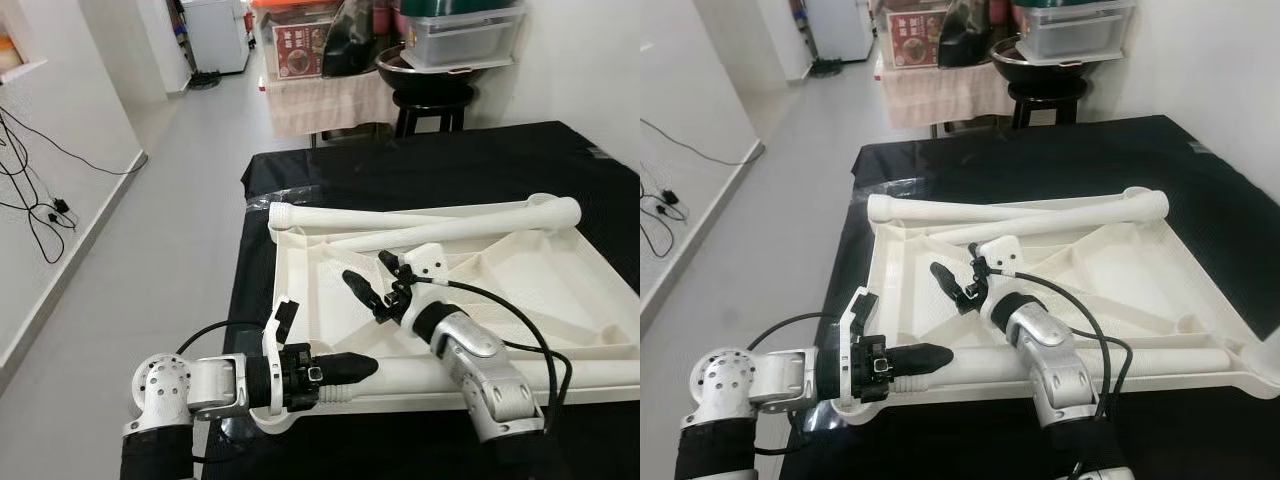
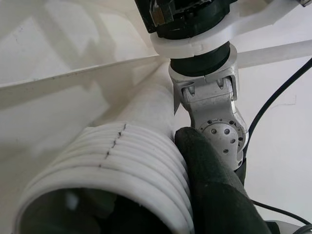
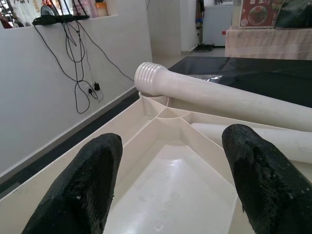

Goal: Building children table

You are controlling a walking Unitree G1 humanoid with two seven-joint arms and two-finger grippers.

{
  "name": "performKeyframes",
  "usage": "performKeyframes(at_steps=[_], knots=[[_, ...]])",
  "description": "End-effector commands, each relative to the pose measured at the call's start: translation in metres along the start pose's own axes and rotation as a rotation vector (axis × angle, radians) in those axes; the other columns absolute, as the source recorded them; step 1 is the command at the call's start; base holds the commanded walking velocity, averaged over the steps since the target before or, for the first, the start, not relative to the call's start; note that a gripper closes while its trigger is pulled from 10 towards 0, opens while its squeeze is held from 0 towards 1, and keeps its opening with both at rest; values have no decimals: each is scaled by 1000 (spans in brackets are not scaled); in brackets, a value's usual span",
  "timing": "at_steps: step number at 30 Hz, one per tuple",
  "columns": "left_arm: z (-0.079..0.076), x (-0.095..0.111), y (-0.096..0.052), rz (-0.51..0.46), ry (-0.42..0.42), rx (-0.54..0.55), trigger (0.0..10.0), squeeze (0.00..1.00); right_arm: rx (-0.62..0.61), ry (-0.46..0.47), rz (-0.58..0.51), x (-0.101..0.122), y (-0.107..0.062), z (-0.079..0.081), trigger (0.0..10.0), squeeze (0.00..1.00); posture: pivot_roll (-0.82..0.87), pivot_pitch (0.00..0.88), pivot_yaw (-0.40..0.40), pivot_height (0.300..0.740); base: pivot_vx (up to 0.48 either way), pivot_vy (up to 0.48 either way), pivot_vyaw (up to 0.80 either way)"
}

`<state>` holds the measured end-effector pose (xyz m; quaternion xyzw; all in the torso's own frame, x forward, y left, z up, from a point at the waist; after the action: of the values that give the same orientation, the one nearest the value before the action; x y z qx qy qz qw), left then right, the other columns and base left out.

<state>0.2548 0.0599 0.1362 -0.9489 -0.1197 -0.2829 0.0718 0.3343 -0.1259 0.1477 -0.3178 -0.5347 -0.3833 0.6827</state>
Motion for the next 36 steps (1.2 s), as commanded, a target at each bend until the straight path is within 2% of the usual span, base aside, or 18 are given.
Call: performKeyframes(at_steps=[1,8,10,12,15,16,19,20,23,25,27,29,30,31,32,34,35,36], knots=[[-1,-1,-3,-4,12,3,0,0,21,1,-47,10,3,4,10000,0,-84,11,73,740,0,0,0],[-3,4,-8,-47,38,-3,0,0,40,29,-85,17,3,6,10000,0,-86,7,71,740,0,0,0],[-9,10,-17,-97,81,-23,0,0,106,120,-147,29,-1,12,10000,0,-76,2,68,740,0,0,0],[-9,10,-17,-97,81,-23,0,0,106,120,-147,29,-1,12,10000,0,-76,2,68,740,0,0,0],[-15,20,-39,-168,142,-30,0,0,221,239,-223,45,-7,23,10000,0,-69,0,65,740,0,0,0],[-15,20,-39,-168,142,-30,0,0,221,239,-223,45,-7,23,10000,0,-69,0,65,740,0,0,0],[-22,25,-59,-222,193,-25,0,0,343,370,-317,67,-16,32,10000,0,-60,0,64,740,0,0,0],[-22,25,-59,-222,193,-25,0,0,343,370,-317,67,-16,32,10000,0,-60,0,64,740,0,0,0],[-22,26,-64,-236,206,-9,0,0,398,447,-370,79,-22,33,10000,0,-60,0,64,740,0,0,0],[-22,29,-66,-263,221,-5,0,0,499,548,-448,96,-33,36,10000,0,-57,1,62,740,0,0,0],[-22,29,-66,-263,221,-5,0,0,499,548,-448,96,-33,36,10000,0,-57,1,62,740,0,0,0],[-21,34,-66,-311,240,15,0,0,675,649,-535,115,-56,40,10000,0,-59,3,63,740,0,0,0],[-21,34,-66,-311,240,15,0,0,675,649,-535,115,-56,40,10000,0,-59,3,63,740,0,0,0],[-17,44,-66,-382,242,55,0,0,817,621,-516,116,-76,48,10000,0,-60,5,63,740,0,0,0],[-17,44,-66,-382,242,55,0,0,817,621,-516,116,-76,48,10000,0,-60,5,63,740,0,0,0],[-16,65,-73,-526,242,78,0,0,820,608,-480,110,-83,44,10000,0,-62,6,63,740,0,0,0],[-16,65,-73,-526,242,78,0,0,820,608,-480,110,-83,44,10000,0,-62,6,63,740,0,0,0],[-16,73,-77,-579,245,79,0,0,802,621,-474,109,-84,40,10000,0,-62,7,64,740,0,0,0]])
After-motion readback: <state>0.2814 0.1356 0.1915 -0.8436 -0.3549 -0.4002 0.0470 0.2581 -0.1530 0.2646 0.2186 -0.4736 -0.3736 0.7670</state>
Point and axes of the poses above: a point about 5 cm out from each wrist's last joint towards the gripper, its own y axis pointing out of the wrist towards the gripper, its own x axis along the axis of the wrist's last joint, z = x × y, the point moved 2 cm from there along y, pointing out of the wrist towards the gripper, and after that the axes turned 15 degrees about y, right-handed, at the moved point
